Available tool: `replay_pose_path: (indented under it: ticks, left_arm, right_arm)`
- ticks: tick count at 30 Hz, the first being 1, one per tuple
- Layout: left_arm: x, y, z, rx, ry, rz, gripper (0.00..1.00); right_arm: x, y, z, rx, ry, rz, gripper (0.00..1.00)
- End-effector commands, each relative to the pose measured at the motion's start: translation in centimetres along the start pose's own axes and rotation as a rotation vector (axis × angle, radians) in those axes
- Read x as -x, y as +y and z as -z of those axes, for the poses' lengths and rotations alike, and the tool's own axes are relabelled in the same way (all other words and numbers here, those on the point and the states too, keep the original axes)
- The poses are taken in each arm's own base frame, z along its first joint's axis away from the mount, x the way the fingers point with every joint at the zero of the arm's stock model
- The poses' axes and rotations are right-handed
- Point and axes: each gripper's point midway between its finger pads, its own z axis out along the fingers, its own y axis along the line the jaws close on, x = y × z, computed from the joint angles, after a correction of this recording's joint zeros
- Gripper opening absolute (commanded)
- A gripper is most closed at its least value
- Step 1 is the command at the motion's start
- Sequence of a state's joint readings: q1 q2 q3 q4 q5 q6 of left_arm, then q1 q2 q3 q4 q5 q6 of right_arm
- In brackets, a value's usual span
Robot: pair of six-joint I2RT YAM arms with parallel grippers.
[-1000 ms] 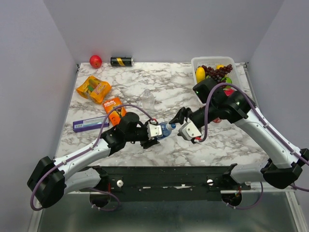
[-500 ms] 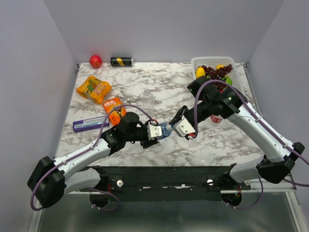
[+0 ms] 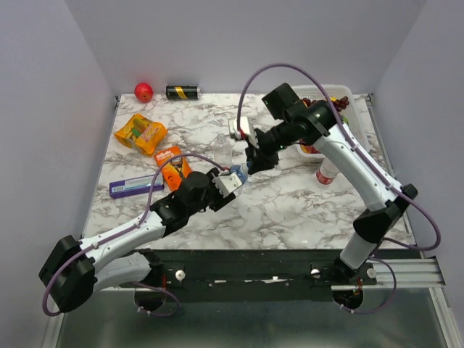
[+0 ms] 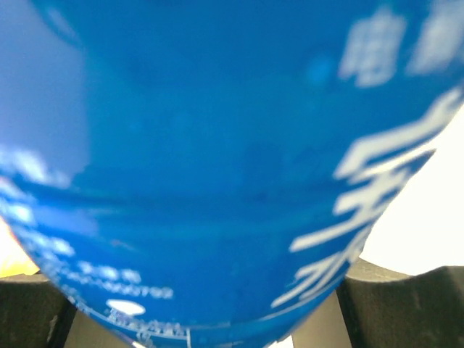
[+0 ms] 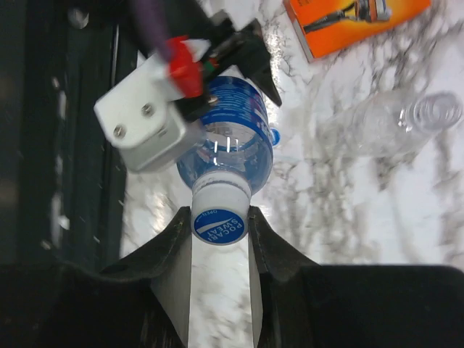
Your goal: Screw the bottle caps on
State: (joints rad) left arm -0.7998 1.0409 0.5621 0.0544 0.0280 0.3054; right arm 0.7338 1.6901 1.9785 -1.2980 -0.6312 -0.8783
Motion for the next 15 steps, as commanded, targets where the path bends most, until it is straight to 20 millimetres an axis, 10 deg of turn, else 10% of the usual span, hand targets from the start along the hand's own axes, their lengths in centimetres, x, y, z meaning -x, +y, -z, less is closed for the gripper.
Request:
replay_pose_path:
  ticks: [1,6,12,15]
  left_arm:
    - [6.7,9.2,2.2,0.534,-0.134,0.060,0.00]
    - [4.4,8.5,1.3,0.550,0.034,-0.072,0.00]
    - [2.4,6.6,0.5,0.456,0.073,-0.162,0.00]
    - [1.3,4.1,-0.2,0.299,0.095,-0.185,0.00]
  right_arm:
    - [-3.4,4.8,-4.3,0.264,0.141,-0.898,0.18]
    - [-2.8,3.4,-3.1,0.537,-0.045,-1.384,0.27]
    - [1.0,2.5,-1.3,0.748,-0.231,-1.426,0.43]
    - [2.0,-1.4,1.0,0.533,-0.336,-1.164,0.78]
